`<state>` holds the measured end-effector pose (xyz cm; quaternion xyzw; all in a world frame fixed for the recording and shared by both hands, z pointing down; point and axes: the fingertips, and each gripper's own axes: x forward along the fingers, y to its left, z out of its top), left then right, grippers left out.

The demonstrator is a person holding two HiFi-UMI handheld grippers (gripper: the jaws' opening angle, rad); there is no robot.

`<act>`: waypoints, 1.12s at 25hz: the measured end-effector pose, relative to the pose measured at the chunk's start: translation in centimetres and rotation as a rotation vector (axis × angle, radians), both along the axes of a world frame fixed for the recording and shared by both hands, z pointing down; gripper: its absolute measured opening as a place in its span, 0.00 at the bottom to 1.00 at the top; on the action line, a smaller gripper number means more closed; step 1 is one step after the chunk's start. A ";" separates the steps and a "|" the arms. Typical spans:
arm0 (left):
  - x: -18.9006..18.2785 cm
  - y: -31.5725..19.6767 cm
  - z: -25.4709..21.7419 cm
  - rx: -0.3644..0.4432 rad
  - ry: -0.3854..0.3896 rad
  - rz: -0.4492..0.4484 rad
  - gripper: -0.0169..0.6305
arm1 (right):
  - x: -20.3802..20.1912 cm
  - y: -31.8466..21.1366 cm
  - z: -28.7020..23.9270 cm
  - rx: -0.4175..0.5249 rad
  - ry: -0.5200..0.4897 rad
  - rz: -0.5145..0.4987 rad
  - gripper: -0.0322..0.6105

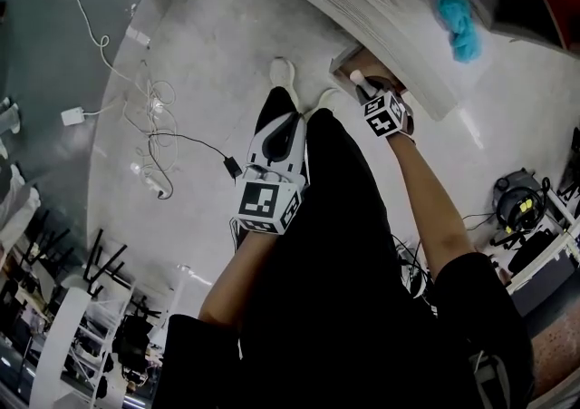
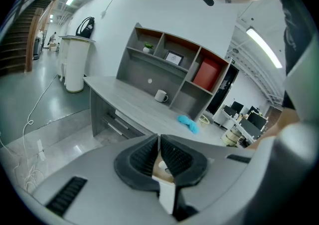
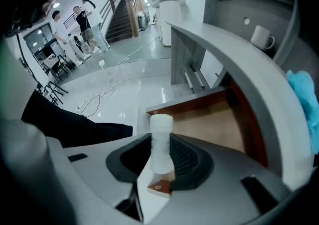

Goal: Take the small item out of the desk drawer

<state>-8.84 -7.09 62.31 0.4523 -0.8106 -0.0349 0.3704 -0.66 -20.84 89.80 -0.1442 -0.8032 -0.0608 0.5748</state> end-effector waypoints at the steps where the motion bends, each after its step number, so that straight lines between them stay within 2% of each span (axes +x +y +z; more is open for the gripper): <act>1: 0.0 -0.2 -0.4 0.007 -0.011 0.004 0.05 | -0.3 -0.1 -0.8 -0.005 -0.020 0.019 0.23; 6: 0.5 -0.4 -2.7 0.026 -0.043 0.020 0.05 | -0.6 0.4 -5.2 -0.059 -0.103 0.119 0.23; 11: 0.3 -1.1 -4.3 0.049 -0.069 0.077 0.05 | -1.5 0.4 -10.7 -0.094 -0.198 0.200 0.23; 17: 0.0 -3.9 -7.8 0.095 -0.122 0.176 0.05 | -1.9 -2.2 -19.2 -0.075 -0.341 0.298 0.23; 23: -1.4 -7.2 -11.1 0.153 -0.159 0.282 0.05 | -1.4 -4.8 -27.7 -0.052 -0.478 0.452 0.23; 28: -2.9 -9.8 -14.3 0.204 -0.181 0.377 0.05 | -1.0 -5.9 -35.1 -0.061 -0.611 0.624 0.23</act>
